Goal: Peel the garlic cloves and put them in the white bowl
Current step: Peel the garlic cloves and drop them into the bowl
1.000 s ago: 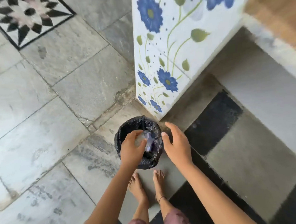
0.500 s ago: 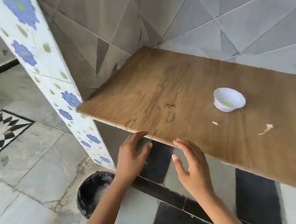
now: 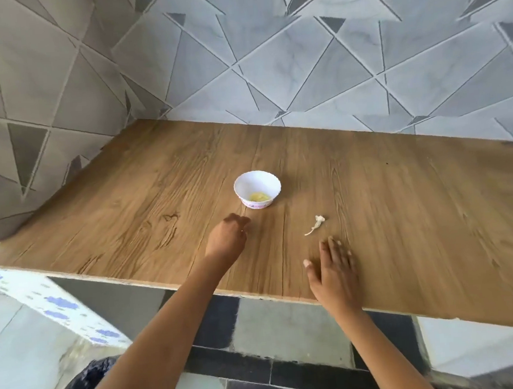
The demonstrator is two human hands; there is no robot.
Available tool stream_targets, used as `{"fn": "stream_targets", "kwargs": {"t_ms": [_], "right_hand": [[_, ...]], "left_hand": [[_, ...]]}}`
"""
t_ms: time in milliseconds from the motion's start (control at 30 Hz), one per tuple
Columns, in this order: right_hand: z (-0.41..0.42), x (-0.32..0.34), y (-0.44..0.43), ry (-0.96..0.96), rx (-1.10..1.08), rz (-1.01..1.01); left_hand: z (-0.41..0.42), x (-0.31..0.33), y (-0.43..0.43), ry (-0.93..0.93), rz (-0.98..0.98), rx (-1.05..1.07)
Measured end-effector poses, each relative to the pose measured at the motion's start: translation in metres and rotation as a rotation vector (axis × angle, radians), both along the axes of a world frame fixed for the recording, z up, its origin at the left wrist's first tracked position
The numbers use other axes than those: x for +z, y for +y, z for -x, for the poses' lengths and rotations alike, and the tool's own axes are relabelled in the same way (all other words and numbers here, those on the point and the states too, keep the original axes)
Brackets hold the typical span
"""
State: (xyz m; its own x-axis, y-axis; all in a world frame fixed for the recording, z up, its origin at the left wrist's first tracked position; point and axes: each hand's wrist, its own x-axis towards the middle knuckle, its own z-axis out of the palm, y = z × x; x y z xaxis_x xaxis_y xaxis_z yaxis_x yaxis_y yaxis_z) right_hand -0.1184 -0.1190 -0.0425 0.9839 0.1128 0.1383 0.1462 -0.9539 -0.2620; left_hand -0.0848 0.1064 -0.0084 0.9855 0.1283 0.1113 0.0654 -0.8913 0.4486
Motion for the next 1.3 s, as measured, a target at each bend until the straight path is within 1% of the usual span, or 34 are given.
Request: {"fn": "stream_targets", "kwargs": {"t_ms": [100, 133, 167, 233, 300, 333, 367, 400, 433, 500, 533, 600, 633, 667, 733, 767, 800, 833, 900, 967, 1067, 1200, 1300], "right_hand": [[-0.002, -0.006, -0.001, 0.012, 0.005, 0.034], [-0.003, -0.006, -0.001, 0.015, 0.001, 0.029], [-0.003, -0.007, -0.001, 0.006, -0.001, 0.03], [-0.006, -0.007, -0.001, 0.014, -0.007, 0.027], [-0.013, -0.005, -0.003, 0.037, -0.019, 0.009], [-0.016, -0.003, -0.004, 0.061, -0.035, 0.003], [-0.02, -0.001, -0.005, 0.077, -0.049, 0.006], [-0.025, 0.001, -0.006, 0.09, -0.065, 0.009], [-0.03, 0.0, -0.007, 0.097, -0.086, 0.01], [-0.036, 0.0, -0.006, 0.115, -0.102, 0.016], [-0.038, 0.0, -0.006, 0.128, -0.104, 0.016], [-0.04, -0.001, -0.006, 0.139, -0.111, 0.008], [-0.04, -0.001, -0.007, 0.143, -0.112, 0.007], [-0.041, 0.0, -0.008, 0.147, -0.109, 0.006], [-0.042, 0.0, -0.009, 0.155, -0.097, -0.006], [-0.043, 0.001, -0.01, 0.152, -0.094, -0.026], [-0.045, 0.002, -0.014, 0.142, -0.092, -0.053], [-0.047, 0.003, -0.017, 0.126, -0.083, -0.079], [-0.05, 0.006, -0.025, 0.084, -0.052, -0.149], [-0.049, 0.009, -0.032, 0.032, -0.026, -0.267], [-0.051, 0.01, -0.043, -0.036, 0.017, -0.461], [-0.064, 0.016, -0.049, 0.031, 0.03, -0.73], [-0.079, 0.024, -0.049, 0.225, 0.032, -0.963]], "left_hand": [[-0.013, 0.0, -0.001, 0.098, -0.243, -0.046], [-0.017, 0.002, 0.0, 0.117, -0.287, -0.07], [-0.019, 0.005, 0.002, 0.118, -0.281, -0.078], [-0.027, 0.017, 0.005, 0.03, -0.123, -0.085], [-0.047, 0.036, 0.002, -0.152, 0.085, -0.088], [-0.062, 0.044, 0.001, -0.203, 0.141, -0.084], [-0.077, 0.051, -0.001, -0.213, 0.149, -0.081], [-0.093, 0.054, -0.002, -0.187, 0.101, -0.082], [-0.108, 0.054, -0.003, -0.126, 0.002, -0.086], [-0.127, 0.047, -0.006, 0.077, -0.215, -0.112], [-0.132, 0.042, -0.007, 0.168, -0.286, -0.136], [-0.137, 0.039, -0.009, 0.261, -0.332, -0.156], [-0.138, 0.04, -0.01, 0.269, -0.316, -0.132], [-0.135, 0.044, -0.011, 0.228, -0.281, -0.094], [-0.121, 0.05, -0.021, 0.014, -0.173, -0.073], [-0.109, 0.05, -0.032, -0.083, -0.091, -0.099], [-0.097, 0.05, -0.049, -0.115, -0.005, -0.158], [-0.085, 0.045, -0.066, -0.083, 0.055, -0.232], [-0.073, 0.025, -0.096, 0.037, 0.098, -0.336], [-0.073, 0.007, -0.113, 0.1, 0.126, -0.344], [-0.079, -0.002, -0.122, 0.074, 0.175, -0.325], [-0.083, 0.002, -0.114, 0.145, 0.336, -0.284], [-0.079, 0.012, -0.112, 0.246, 0.537, -0.285]]}}
